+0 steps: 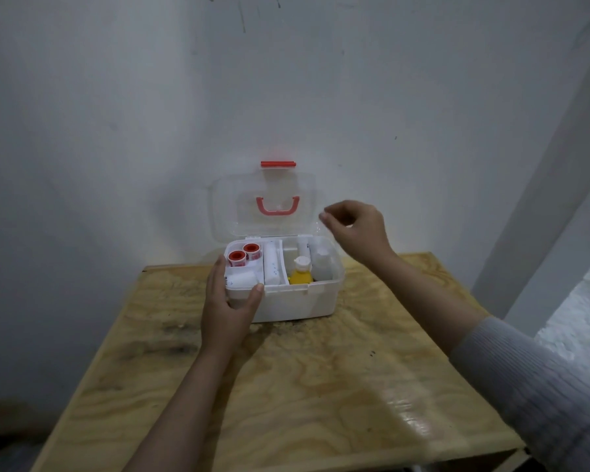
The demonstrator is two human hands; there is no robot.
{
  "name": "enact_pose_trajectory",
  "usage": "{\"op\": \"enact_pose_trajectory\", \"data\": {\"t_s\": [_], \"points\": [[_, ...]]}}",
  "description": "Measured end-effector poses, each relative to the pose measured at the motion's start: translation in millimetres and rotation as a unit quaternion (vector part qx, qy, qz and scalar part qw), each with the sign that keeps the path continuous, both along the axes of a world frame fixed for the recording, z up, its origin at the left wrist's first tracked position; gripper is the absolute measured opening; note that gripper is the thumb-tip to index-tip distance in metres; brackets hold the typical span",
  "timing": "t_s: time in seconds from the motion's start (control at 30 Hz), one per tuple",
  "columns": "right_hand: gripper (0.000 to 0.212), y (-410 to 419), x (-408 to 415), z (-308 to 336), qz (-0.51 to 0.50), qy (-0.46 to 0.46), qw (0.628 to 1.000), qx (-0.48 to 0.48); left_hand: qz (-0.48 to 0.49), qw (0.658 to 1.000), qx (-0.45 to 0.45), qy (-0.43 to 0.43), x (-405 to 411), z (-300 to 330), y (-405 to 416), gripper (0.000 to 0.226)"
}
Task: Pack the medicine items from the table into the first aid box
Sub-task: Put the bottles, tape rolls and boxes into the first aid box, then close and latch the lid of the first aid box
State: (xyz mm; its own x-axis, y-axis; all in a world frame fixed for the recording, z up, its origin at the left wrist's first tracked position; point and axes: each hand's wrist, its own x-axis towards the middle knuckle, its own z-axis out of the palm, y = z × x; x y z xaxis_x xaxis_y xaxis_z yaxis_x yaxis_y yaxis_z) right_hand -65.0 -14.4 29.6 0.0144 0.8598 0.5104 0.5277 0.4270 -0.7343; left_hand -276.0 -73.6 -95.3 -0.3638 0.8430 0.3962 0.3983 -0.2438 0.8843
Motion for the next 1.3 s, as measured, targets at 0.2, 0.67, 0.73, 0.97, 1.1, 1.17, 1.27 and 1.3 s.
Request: {"op": "enact_pose_trajectory", "data": {"t_s": [0.2, 0.67, 0.73, 0.97, 1.1, 1.17, 1.27, 1.3], "points": [[0.062, 53.8, -9.5, 23.2, -0.046, 0.051, 0.996, -0.057, 0.001, 1.000, -0.004, -0.010, 1.3, 0.9, -0.9, 0.080], [0.060, -14.1, -14.1, -21.1, -0.006, -0.036, 0.998, 0.046, -0.030, 0.998, -0.020, -0.047, 0.7, 9.5, -7.3, 0.093], [0.058, -29.3, -8.9, -36.4, 0.013, -0.052, 0.997, 0.047, -0.031, 0.998, -0.018, -0.058, 0.1, 13.3, -9.6, 0.104], [0.046, -53.7, -0.9, -75.4, 0.039, -0.104, 0.994, -0.012, -0.011, 0.976, 0.077, 0.204, -2.8, 31.5, -15.0, 0.080], [0.037, -46.7, -8.2, -58.0, 0.012, -0.080, 0.997, 0.005, -0.029, 0.980, 0.048, 0.191, -0.6, 41.4, -9.3, 0.056], [0.035, -40.8, -15.0, -45.5, 0.016, -0.070, 0.997, 0.020, -0.014, 0.992, 0.037, 0.124, 3.1, 44.7, -6.8, 0.043], [0.033, -32.3, -23.4, -33.2, 0.042, -0.018, 0.999, -0.024, -0.008, 0.993, 0.051, 0.104, 4.2, 40.8, -2.3, 0.031], [0.033, -30.9, -25.4, -31.2, 0.050, 0.009, 0.998, -0.048, -0.010, 0.993, 0.057, 0.102, 3.8, 39.4, -1.7, 0.030]]}}
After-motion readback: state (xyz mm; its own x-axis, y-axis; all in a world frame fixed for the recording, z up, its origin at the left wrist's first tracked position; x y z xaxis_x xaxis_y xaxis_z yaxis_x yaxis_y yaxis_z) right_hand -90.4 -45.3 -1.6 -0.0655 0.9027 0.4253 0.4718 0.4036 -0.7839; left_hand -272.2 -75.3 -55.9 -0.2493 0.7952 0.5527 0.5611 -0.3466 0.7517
